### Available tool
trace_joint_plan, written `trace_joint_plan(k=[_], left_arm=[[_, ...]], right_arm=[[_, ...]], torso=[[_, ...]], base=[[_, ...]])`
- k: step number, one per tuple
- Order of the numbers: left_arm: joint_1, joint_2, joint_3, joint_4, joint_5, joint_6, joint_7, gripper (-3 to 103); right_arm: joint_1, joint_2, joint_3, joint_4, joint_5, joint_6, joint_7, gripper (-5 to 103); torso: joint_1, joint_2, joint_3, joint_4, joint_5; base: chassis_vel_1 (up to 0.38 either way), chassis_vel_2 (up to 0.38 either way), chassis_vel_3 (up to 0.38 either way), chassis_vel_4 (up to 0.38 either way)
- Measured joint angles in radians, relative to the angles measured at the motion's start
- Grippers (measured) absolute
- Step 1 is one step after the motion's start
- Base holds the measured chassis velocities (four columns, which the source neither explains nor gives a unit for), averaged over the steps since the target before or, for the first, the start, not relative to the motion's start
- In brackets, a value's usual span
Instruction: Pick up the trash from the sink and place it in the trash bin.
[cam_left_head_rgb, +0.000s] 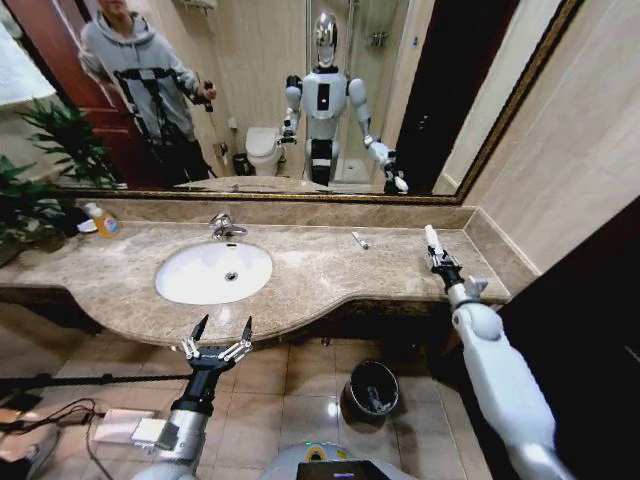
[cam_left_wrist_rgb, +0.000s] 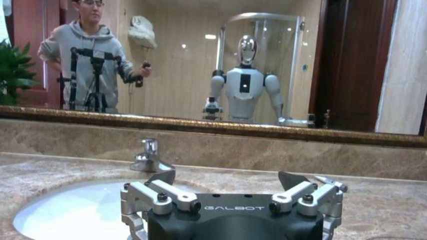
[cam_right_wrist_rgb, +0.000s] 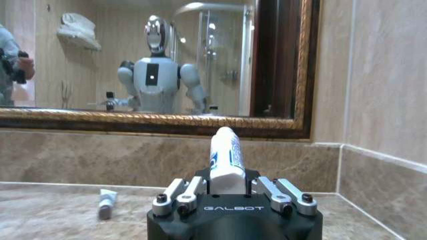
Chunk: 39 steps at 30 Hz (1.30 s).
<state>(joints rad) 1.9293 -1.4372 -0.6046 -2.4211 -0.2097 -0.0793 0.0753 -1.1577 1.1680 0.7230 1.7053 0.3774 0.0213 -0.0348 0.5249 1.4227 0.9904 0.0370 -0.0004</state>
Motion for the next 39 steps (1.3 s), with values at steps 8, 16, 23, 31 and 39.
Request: trace_joint_plan(k=[8, 16, 23, 31, 39], left_arm=[[0.0, 0.0, 0.0, 0.0, 0.0, 0.0, 0.0, 100], [0.0, 0.0, 0.0, 0.0, 0.0, 0.0, 0.0, 100], [0.0, 0.0, 0.0, 0.0, 0.0, 0.0, 0.0, 100], [0.0, 0.0, 0.0, 0.0, 0.0, 0.0, 0.0, 100], [0.0, 0.0, 0.0, 0.0, 0.0, 0.0, 0.0, 100]], right_arm=[[-0.255, 0.131, 0.018, 0.178, -0.072, 0.096, 0.06, 30], [-0.472, 0.32, 0.01, 0.169, -0.183, 0.268, 0.062, 30], [-0.625, 0.385, -0.014, 0.049, -0.2, 0.388, 0.058, 30], [-0.619, 0.374, -0.036, -0.159, -0.272, 0.27, 0.063, 30], [-0.486, 0.377, -0.048, -0.351, -0.351, 0.201, 0.044, 30]], torso=[[0.0, 0.0, 0.0, -0.0007, 0.0001], [0.0, 0.0, 0.0, -0.0003, 0.0002], [0.0, 0.0, 0.0, -0.0004, 0.0003], [0.0, 0.0, 0.0, -0.0004, 0.0003], [0.0, 0.0, 0.0, -0.0002, 0.0005]], base=[[0.0, 0.0, 0.0, 0.0], [0.0, 0.0, 0.0, 0.0], [0.0, 0.0, 0.0, 0.0], [0.0, 0.0, 0.0, 0.0], [0.0, 0.0, 0.0, 0.0]])
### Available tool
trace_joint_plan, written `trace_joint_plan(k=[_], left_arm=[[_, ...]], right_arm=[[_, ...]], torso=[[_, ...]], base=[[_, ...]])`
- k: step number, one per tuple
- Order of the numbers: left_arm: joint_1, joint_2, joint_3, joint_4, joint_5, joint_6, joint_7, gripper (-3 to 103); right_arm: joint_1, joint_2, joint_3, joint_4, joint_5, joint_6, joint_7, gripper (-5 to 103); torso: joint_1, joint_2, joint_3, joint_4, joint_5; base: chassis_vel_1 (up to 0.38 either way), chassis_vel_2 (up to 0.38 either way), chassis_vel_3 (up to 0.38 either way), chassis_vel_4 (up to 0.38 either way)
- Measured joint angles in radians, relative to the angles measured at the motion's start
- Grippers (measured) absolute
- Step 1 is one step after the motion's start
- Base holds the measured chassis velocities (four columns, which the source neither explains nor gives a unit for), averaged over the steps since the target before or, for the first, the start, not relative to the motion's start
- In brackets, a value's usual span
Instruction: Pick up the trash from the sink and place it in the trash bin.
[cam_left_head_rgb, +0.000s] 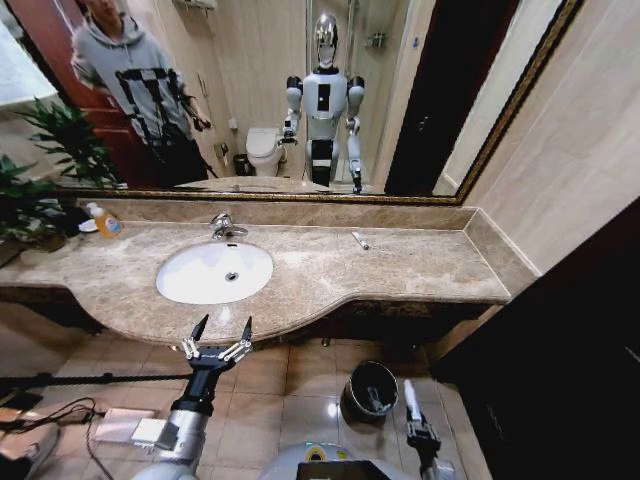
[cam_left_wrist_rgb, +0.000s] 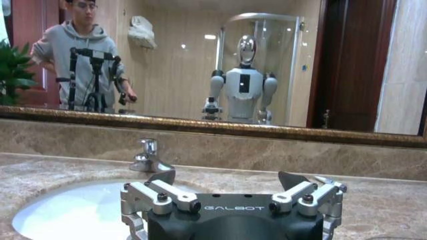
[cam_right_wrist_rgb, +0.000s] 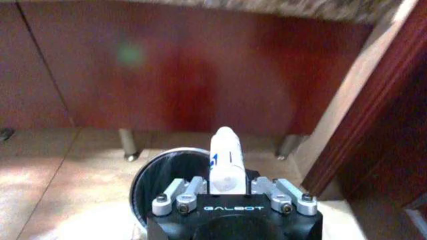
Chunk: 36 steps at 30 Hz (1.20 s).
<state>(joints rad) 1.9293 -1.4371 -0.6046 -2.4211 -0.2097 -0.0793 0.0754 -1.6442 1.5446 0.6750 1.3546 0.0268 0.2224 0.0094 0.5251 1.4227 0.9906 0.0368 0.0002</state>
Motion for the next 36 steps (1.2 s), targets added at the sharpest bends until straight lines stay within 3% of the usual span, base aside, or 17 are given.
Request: trace_joint_plan(k=[13, 24, 36], left_arm=[[0.0, 0.0, 0.0, 0.0, 0.0, 0.0, 0.0, 100], [0.0, 0.0, 0.0, 0.0, 0.0, 0.0, 0.0, 100], [0.0, 0.0, 0.0, 0.0, 0.0, 0.0, 0.0, 100]], right_arm=[[0.22, -0.004, -0.01, -0.293, -0.074, -0.067, -0.058, 30], [0.385, -0.005, 0.004, -0.545, -0.181, -0.037, -0.074, 30], [0.49, -0.007, 0.013, -0.635, -0.221, -0.049, -0.071, 30]], torso=[[0.0, 0.0, 0.0, 0.0, -0.0001], [0.0, 0.0, 0.0, 0.0, -0.0001], [0.0, 0.0, 0.0, 0.0, -0.0003]], base=[[0.0, 0.0, 0.0, 0.0], [0.0, 0.0, 0.0, 0.0], [0.0, 0.0, 0.0, 0.0]])
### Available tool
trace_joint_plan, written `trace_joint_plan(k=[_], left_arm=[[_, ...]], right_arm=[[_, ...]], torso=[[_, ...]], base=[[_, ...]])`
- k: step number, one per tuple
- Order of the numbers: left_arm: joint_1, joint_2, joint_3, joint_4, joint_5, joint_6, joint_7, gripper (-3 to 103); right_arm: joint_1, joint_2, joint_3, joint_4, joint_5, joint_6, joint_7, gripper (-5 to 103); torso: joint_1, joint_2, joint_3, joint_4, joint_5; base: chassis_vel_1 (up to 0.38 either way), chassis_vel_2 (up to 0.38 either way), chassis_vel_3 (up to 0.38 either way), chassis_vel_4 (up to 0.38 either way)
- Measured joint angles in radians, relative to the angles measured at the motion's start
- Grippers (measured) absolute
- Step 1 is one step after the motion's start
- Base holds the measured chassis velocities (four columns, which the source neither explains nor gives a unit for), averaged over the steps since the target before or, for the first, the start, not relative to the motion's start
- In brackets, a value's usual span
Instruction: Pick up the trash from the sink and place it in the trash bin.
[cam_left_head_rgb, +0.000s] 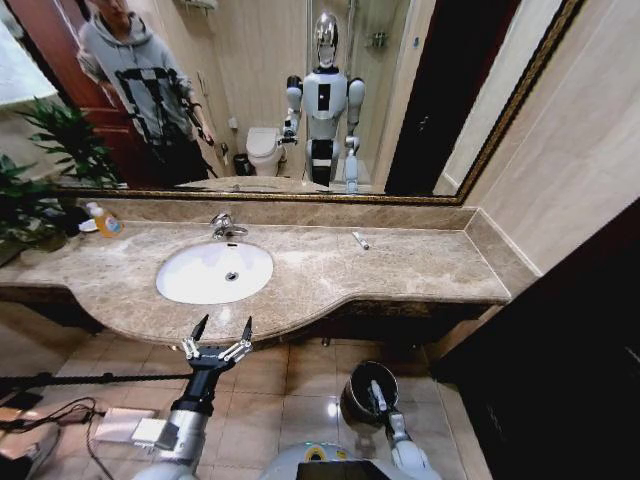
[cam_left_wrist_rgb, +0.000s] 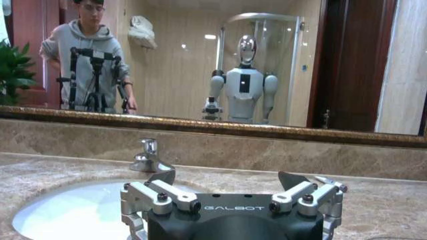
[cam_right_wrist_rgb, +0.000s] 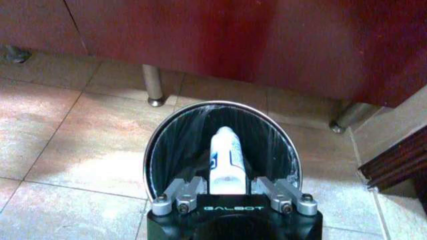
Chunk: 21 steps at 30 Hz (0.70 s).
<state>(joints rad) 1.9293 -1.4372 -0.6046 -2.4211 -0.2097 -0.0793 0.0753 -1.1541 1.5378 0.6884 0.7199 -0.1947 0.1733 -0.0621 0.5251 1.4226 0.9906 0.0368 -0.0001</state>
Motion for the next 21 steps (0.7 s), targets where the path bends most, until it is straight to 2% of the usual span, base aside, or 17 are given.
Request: trace_joint_plan(k=[7, 8, 10, 11, 13, 15, 16, 17, 19, 21], left_arm=[[0.0, 0.0, 0.0, 0.0, 0.0, 0.0, 0.0, 100], [0.0, 0.0, 0.0, 0.0, 0.0, 0.0, 0.0, 100], [0.0, 0.0, 0.0, 0.0, 0.0, 0.0, 0.0, 100], [0.0, 0.0, 0.0, 0.0, 0.0, 0.0, 0.0, 100], [0.0, 0.0, 0.0, 0.0, 0.0, 0.0, 0.0, 100], [0.0, 0.0, 0.0, 0.0, 0.0, 0.0, 0.0, 100], [0.0, 0.0, 0.0, 0.0, 0.0, 0.0, 0.0, 100], [0.0, 0.0, 0.0, 0.0, 0.0, 0.0, 0.0, 100], [0.0, 0.0, 0.0, 0.0, 0.0, 0.0, 0.0, 100], [0.0, 0.0, 0.0, 0.0, 0.0, 0.0, 0.0, 100]], right_arm=[[0.03, -0.002, 0.001, -0.035, -0.01, -0.001, 0.001, 30], [0.034, -0.002, 0.001, -0.039, -0.011, -0.002, 0.001, 27], [0.035, -0.002, 0.001, -0.042, -0.013, -0.002, 0.001, 35], [0.035, -0.002, 0.001, -0.042, -0.013, -0.002, 0.001, 35], [0.036, -0.002, 0.001, -0.043, -0.013, -0.002, 0.002, 46], [0.036, -0.002, 0.001, -0.043, -0.013, -0.001, 0.003, 46], [0.034, -0.002, 0.001, -0.042, -0.013, 0.0, 0.004, 57], [0.032, -0.002, 0.001, -0.04, -0.013, 0.0, 0.004, 57], [0.026, -0.002, 0.0, -0.033, -0.015, 0.0, 0.002, 68], [0.023, -0.002, 0.0, -0.029, -0.016, 0.0, 0.002, 68]], torso=[[0.0, 0.0, 0.0, 0.0, 0.0001], [0.0, 0.0, 0.0, 0.0, 0.0001], [0.0, 0.0, 0.0, 0.0, 0.0001], [0.0, 0.0, 0.0, 0.0, 0.0001], [0.0, 0.0, 0.0, 0.0, 0.0001], [0.0, 0.0, 0.0, 0.0, 0.0001], [0.0, 0.0, 0.0, 0.0, 0.0001], [0.0, 0.0, 0.0, 0.0, 0.0001], [0.0, 0.0, 0.0, 0.0, 0.0001], [0.0, 0.0, 0.0, 0.0, 0.0001]], base=[[0.0, 0.0, 0.0, 0.0], [0.0, 0.0, 0.0, 0.0], [0.0, 0.0, 0.0, 0.0], [0.0, 0.0, 0.0, 0.0], [0.0, 0.0, 0.0, 0.0], [0.0, 0.0, 0.0, 0.0], [0.0, 0.0, 0.0, 0.0], [0.0, 0.0, 0.0, 0.0], [0.0, 0.0, 0.0, 0.0], [0.0, 0.0, 0.0, 0.0]])
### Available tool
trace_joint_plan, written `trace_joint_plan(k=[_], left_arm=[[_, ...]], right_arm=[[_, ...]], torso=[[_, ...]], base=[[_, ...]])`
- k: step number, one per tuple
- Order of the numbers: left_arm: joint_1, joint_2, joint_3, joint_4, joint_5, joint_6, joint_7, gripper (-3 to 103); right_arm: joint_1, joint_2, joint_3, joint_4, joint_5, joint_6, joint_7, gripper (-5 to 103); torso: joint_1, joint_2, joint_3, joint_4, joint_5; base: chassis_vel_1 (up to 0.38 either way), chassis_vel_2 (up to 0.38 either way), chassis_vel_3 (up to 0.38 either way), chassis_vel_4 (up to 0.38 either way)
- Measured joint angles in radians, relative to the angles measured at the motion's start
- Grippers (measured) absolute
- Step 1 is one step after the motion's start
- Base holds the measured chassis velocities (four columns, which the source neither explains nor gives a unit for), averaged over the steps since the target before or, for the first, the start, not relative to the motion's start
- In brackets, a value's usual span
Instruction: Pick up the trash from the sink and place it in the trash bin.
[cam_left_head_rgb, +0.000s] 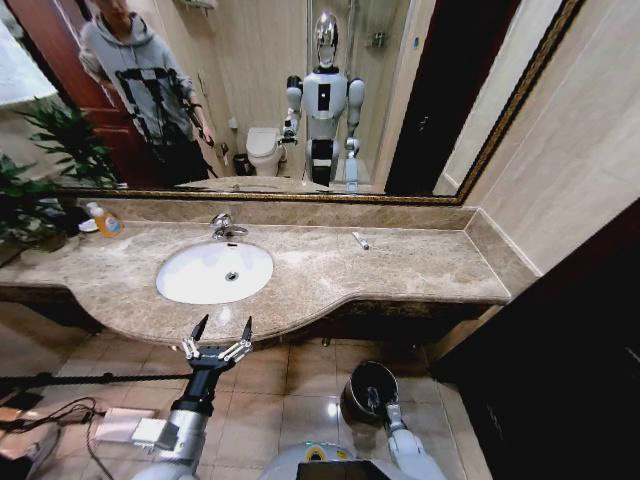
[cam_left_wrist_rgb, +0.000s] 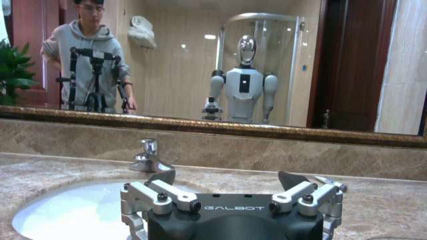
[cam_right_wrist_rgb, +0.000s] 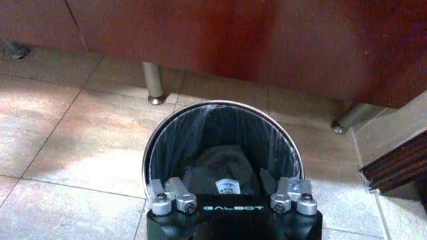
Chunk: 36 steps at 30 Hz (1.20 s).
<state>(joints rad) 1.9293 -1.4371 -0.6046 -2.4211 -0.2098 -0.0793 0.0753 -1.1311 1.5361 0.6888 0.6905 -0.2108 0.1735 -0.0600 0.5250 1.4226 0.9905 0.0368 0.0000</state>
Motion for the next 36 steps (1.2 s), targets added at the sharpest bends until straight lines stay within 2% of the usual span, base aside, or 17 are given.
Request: trace_joint_plan(k=[1, 2, 5, 7, 14, 17, 20, 25, 29, 32, 36], left_arm=[[0.0, 0.0, 0.0, 0.0, 0.0, 0.0, 0.0, 100], [0.0, 0.0, 0.0, 0.0, 0.0, 0.0, 0.0, 100], [0.0, 0.0, 0.0, 0.0, 0.0, 0.0, 0.0, 100], [0.0, 0.0, 0.0, 0.0, 0.0, 0.0, 0.0, 100], [0.0, 0.0, 0.0, 0.0, 0.0, 0.0, 0.0, 100], [0.0, 0.0, 0.0, 0.0, 0.0, 0.0, 0.0, 100], [0.0, 0.0, 0.0, 0.0, 0.0, 0.0, 0.0, 100], [0.0, 0.0, 0.0, 0.0, 0.0, 0.0, 0.0, 100], [0.0, 0.0, 0.0, 0.0, 0.0, 0.0, 0.0, 100], [0.0, 0.0, 0.0, 0.0, 0.0, 0.0, 0.0, 100], [0.0, 0.0, 0.0, 0.0, 0.0, 0.0, 0.0, 100]], right_arm=[[-0.007, 0.001, 0.0, 0.011, -0.001, 0.0, -0.001, 79], [-0.012, 0.001, 0.0, 0.019, -0.001, 0.0, -0.003, 85], [-0.021, 0.001, 0.0, 0.033, -0.001, 0.0, -0.006, 90], [-0.032, 0.002, 0.0, 0.053, 0.0, -0.001, -0.007, 99], [-0.078, 0.005, 0.001, 0.137, 0.043, -0.021, -0.032, 100], [-0.133, 0.011, 0.004, 0.245, 0.076, -0.046, -0.042, 100], [-0.164, 0.015, 0.007, 0.309, 0.088, -0.05, -0.044, 100], [-0.268, 0.023, 0.016, 0.511, 0.142, -0.056, -0.047, 100], [-0.333, 0.025, 0.03, 0.616, 0.14, -0.004, -0.046, 100], [-0.362, 0.028, 0.034, 0.667, 0.143, 0.001, -0.045, 100], [-0.439, 0.034, 0.044, 0.821, 0.18, 0.0, -0.042, 100]], torso=[[0.0, 0.0, 0.0, 0.0, 0.0], [0.0, 0.0, 0.0, 0.0, 0.0], [0.0, 0.0, 0.0, 0.0, 0.0], [0.0, 0.0, 0.0, 0.0, 0.0], [0.0, 0.0, 0.0, 0.0, 0.0], [0.0, 0.0, 0.0, -0.0001, 0.0], [0.0, 0.0, 0.0, 0.0, 0.0], [0.0, 0.0, 0.0, -0.0001, -0.0001], [0.0, 0.0, 0.0, 0.0, 0.0001], [0.0, 0.0, 0.0, -0.0001, 0.0], [0.0, 0.0, 0.0, 0.0, -0.0003]], base=[[0.0, 0.0, 0.0, 0.0], [0.0, 0.0, 0.0, 0.0], [0.0, 0.0, 0.0, 0.0], [0.0, 0.0, 0.0, 0.0], [0.0, 0.0, 0.0, 0.0], [0.0, 0.0, 0.0, 0.0], [0.0, 0.0, 0.0, 0.0], [0.0, 0.0, 0.0, 0.0], [0.0, 0.0, 0.0, 0.0], [0.0, 0.0, 0.0, 0.0], [0.0, 0.0, 0.0, 0.0]])
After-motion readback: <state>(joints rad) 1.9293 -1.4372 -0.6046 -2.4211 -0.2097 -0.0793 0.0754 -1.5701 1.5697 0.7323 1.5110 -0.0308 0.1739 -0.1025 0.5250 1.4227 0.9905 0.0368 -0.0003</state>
